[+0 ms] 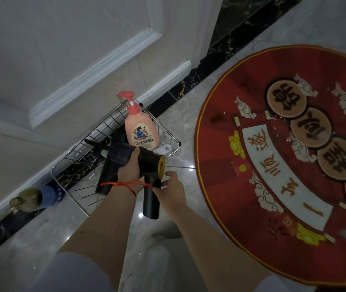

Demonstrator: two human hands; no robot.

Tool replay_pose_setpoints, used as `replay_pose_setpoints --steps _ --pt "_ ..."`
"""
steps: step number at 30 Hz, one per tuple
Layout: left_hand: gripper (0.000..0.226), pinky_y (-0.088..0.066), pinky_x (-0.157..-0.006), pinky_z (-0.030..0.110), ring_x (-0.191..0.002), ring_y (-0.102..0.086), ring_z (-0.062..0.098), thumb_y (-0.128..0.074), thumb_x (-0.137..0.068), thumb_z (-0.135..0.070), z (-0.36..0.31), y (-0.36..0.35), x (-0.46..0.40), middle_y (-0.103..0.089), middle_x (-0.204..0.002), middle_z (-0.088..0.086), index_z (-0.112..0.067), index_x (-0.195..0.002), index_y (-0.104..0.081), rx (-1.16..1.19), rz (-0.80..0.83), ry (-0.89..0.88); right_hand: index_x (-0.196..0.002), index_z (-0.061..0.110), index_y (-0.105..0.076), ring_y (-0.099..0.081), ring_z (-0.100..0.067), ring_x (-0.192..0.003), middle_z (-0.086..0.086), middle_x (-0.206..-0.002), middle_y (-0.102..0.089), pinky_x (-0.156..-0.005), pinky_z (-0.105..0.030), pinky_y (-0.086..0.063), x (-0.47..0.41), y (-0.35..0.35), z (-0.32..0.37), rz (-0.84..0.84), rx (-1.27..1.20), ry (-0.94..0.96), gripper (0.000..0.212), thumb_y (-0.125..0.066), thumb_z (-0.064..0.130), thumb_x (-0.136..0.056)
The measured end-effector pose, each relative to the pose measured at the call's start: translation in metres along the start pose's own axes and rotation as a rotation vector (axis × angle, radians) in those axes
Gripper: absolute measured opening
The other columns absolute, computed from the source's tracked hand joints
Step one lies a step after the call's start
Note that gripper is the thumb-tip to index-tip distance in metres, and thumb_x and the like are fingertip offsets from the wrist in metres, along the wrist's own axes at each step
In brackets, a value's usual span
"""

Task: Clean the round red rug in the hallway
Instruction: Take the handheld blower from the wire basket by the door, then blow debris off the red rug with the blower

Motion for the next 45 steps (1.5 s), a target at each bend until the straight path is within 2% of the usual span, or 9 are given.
replay_pose_setpoints --steps 6,10,16,18,22,26,34,41,45 --pt "0.063 -0.051 -0.093 0.039 -0.098 -0.065 0.025 -0.070 -0.077 -0.051 -0.013 -0.018 0.059 -0.066 -0.107 0.011 -0.004 -0.117 -0.056 -0.085 0.035 -0.059 -0.127 0.010 -0.046 -0.063 -0.019 -0.100 -0.010 -0.115 -0.064 -0.085 -0.025 -0.050 0.025 0.036 0.010 -0.046 -0.074 -0.022 0.046 -0.066 0.010 -0.085" --pt "0.061 -0.053 -0.086 0.033 -0.098 -0.065 0.024 -0.066 -0.080 -0.052 -0.029 -0.041 0.100 -0.066 -0.105 0.012 -0.002 -0.114 -0.057 -0.131 0.095 -0.113 -0.120 0.010 -0.054 -0.064 -0.015 -0.091 -0.008 -0.109 -0.067 -0.073 -0.013 -0.047 0.043 0.064 0.015 -0.094 -0.117 -0.017 0.040 -0.069 0.016 -0.084" --pt "0.030 -0.043 -0.062 0.023 -0.075 -0.060 0.011 -0.057 -0.088 -0.048 -0.032 -0.108 0.168 -0.064 -0.084 -0.001 -0.018 -0.087 -0.056 -0.237 0.242 -0.112 -0.104 0.007 -0.059 -0.059 -0.013 -0.082 0.005 -0.085 -0.061 -0.059 -0.007 -0.039 0.081 0.133 0.018 -0.187 -0.178 0.017 0.025 -0.068 0.021 -0.085" --pt "0.035 -0.043 -0.060 0.023 -0.074 -0.060 0.011 -0.055 -0.088 -0.052 -0.028 -0.131 0.188 -0.064 -0.083 -0.001 -0.017 -0.090 -0.057 -0.277 0.299 -0.092 -0.097 0.010 -0.057 -0.056 -0.011 -0.080 0.006 -0.082 -0.058 -0.056 -0.007 -0.038 0.090 0.156 0.016 -0.217 -0.179 0.020 0.022 -0.069 0.024 -0.085" --pt "0.034 -0.048 -0.063 0.026 -0.077 -0.062 0.014 -0.051 -0.092 -0.048 -0.008 -0.186 0.238 -0.065 -0.085 0.002 -0.015 -0.096 -0.057 -0.252 0.445 0.006 -0.110 0.010 -0.060 -0.064 -0.014 -0.089 0.001 -0.098 -0.067 -0.074 -0.019 -0.051 0.111 0.204 0.003 -0.238 -0.340 0.000 0.032 -0.070 0.027 -0.084" --pt "0.047 -0.051 -0.073 0.032 -0.095 -0.063 0.020 -0.053 -0.089 -0.052 0.013 -0.229 0.278 -0.065 -0.111 0.008 -0.016 -0.118 -0.058 -0.328 0.588 0.048 -0.117 0.014 -0.059 -0.056 0.004 -0.080 0.008 -0.096 -0.062 -0.056 -0.002 -0.041 0.137 0.244 -0.007 -0.187 -0.444 0.001 0.031 -0.065 0.025 -0.088" --pt "0.040 -0.050 -0.068 0.033 -0.091 -0.064 0.022 -0.049 -0.091 -0.053 0.060 -0.284 0.294 -0.066 -0.103 0.009 -0.017 -0.102 -0.064 -0.538 0.718 0.111 -0.111 0.025 -0.053 -0.053 -0.001 -0.085 0.007 -0.103 -0.059 -0.064 -0.006 -0.041 0.145 0.275 -0.037 -0.129 -0.571 -0.048 0.020 -0.060 0.023 -0.092" --pt "0.042 -0.048 -0.061 0.032 -0.081 -0.062 0.022 -0.046 -0.093 -0.052 0.077 -0.323 0.286 -0.065 -0.092 0.009 -0.013 -0.098 -0.061 -0.642 0.765 0.109 -0.108 0.027 -0.052 -0.055 -0.005 -0.082 0.005 -0.095 -0.059 -0.067 -0.015 -0.044 0.132 0.301 -0.059 -0.327 -0.690 -0.050 0.020 -0.058 0.018 -0.091" --pt "0.051 -0.051 -0.070 0.036 -0.089 -0.063 0.024 -0.045 -0.092 -0.056 0.080 -0.353 0.286 -0.065 -0.098 0.010 -0.012 -0.114 -0.060 -0.663 0.850 0.089 -0.101 0.028 -0.052 -0.054 -0.009 -0.079 0.002 -0.091 -0.058 -0.066 -0.019 -0.042 0.119 0.317 -0.062 -0.423 -0.705 -0.036 0.018 -0.059 0.015 -0.089"
Point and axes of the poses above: each hand's wrist, its own x-axis away from the middle knuckle, its own y-axis out of the back of the hand, z = x × y, the point moved 9 cm from there along -x, towards the middle knuckle
